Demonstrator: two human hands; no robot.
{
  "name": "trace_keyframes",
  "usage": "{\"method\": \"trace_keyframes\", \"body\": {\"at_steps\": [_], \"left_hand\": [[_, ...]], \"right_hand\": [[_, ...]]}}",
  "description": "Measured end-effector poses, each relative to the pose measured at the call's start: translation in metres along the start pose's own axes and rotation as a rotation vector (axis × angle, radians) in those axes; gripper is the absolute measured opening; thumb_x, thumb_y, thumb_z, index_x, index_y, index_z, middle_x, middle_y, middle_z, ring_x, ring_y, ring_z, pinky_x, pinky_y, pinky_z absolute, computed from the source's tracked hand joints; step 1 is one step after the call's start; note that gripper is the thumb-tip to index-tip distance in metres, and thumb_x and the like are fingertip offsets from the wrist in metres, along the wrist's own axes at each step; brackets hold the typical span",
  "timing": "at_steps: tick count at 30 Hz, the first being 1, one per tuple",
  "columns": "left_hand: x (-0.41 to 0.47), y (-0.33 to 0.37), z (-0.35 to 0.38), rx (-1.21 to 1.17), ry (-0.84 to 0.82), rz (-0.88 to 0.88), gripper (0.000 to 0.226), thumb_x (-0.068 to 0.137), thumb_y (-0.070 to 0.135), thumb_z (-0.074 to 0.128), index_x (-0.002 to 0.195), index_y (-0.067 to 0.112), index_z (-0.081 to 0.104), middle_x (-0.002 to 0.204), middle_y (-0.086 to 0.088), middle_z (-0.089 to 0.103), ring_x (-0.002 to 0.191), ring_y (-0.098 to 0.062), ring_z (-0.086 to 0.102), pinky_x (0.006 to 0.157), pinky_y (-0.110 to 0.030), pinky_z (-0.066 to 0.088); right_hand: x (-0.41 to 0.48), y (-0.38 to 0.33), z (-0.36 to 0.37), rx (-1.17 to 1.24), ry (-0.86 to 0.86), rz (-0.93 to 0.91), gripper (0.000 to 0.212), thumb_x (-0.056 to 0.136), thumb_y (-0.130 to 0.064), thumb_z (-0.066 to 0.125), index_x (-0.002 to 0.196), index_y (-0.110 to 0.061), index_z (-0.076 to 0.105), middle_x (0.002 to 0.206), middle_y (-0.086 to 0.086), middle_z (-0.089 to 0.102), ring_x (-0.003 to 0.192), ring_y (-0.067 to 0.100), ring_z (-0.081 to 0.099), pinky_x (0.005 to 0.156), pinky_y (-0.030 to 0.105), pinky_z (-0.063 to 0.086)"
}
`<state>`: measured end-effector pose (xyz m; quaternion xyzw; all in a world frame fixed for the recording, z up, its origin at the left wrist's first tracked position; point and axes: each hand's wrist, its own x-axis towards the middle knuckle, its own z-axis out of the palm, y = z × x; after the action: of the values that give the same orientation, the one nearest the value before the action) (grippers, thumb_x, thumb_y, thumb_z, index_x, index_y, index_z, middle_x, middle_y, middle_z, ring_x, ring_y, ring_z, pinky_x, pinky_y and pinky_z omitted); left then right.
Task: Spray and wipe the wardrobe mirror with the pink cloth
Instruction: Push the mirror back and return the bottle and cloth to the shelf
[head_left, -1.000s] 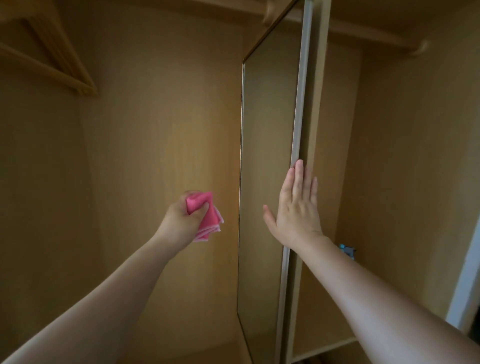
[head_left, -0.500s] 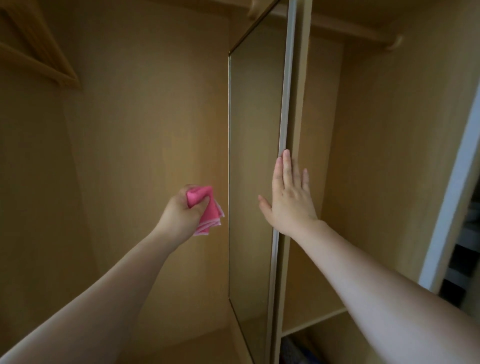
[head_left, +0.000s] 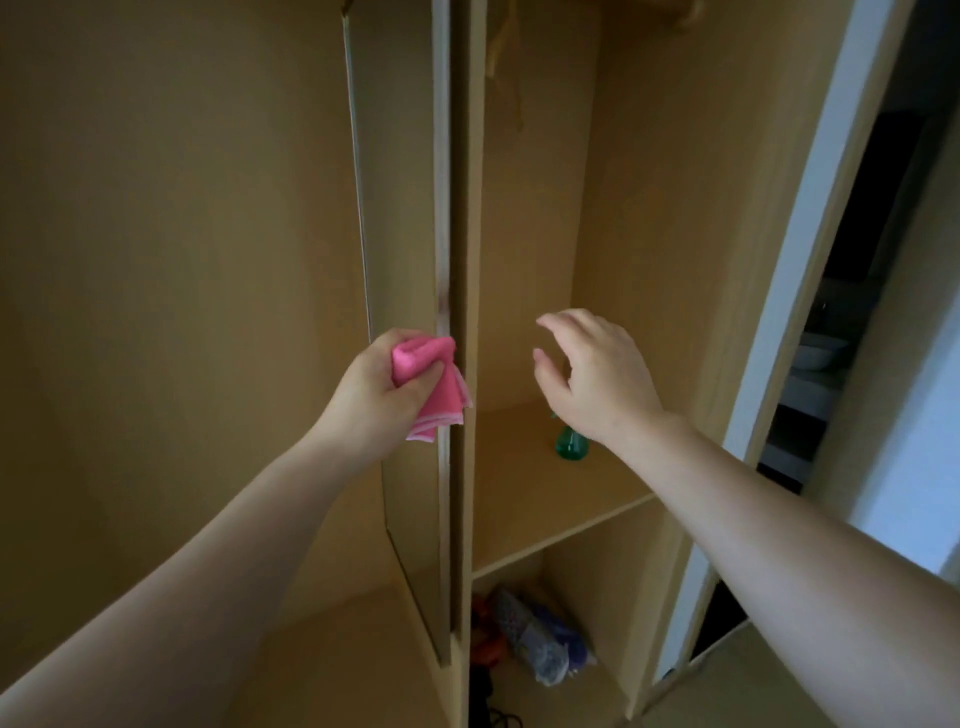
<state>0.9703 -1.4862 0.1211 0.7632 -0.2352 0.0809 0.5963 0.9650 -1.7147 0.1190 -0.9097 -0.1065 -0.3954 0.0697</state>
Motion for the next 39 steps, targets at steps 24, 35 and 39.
{"method": "trace_keyframes", "body": {"at_steps": [24, 35, 39], "left_hand": [[0.067, -0.06, 0.252, 0.127, 0.068, -0.221, 0.03, 0.093, 0.025, 0.059, 0.121, 0.03, 0.049, 0.109, 0.003, 0.055, 0.093, -0.017, 0.061, 0.063, -0.032, 0.06], [0.15, -0.147, 0.27, 0.044, 0.057, -0.334, 0.029, 0.092, 0.029, 0.061, 0.119, 0.03, 0.051, 0.109, 0.003, 0.056, 0.095, -0.02, 0.062, 0.065, -0.035, 0.061], [0.169, -0.167, 0.275, 0.027, 0.077, -0.381, 0.025, 0.093, 0.027, 0.06, 0.116, 0.031, 0.052, 0.107, 0.004, 0.056, 0.094, -0.021, 0.062, 0.068, -0.039, 0.061]], "right_hand": [[-0.075, 0.271, 0.042, 0.209, -0.192, 0.147, 0.039, 0.098, -0.032, 0.047, 0.132, -0.014, 0.054, 0.12, 0.0, 0.06, 0.084, 0.012, 0.054, 0.078, 0.026, 0.043], [-0.036, 0.316, 0.119, 0.164, -0.448, 0.243, 0.048, 0.1, -0.037, 0.043, 0.146, -0.023, 0.037, 0.146, -0.002, 0.042, 0.063, 0.001, 0.042, 0.064, 0.018, 0.036], [-0.019, 0.326, 0.154, 0.232, -0.555, 0.284, 0.055, 0.098, -0.037, 0.046, 0.149, -0.024, 0.029, 0.154, -0.001, 0.034, 0.108, 0.016, 0.059, 0.087, 0.029, 0.051]]}}
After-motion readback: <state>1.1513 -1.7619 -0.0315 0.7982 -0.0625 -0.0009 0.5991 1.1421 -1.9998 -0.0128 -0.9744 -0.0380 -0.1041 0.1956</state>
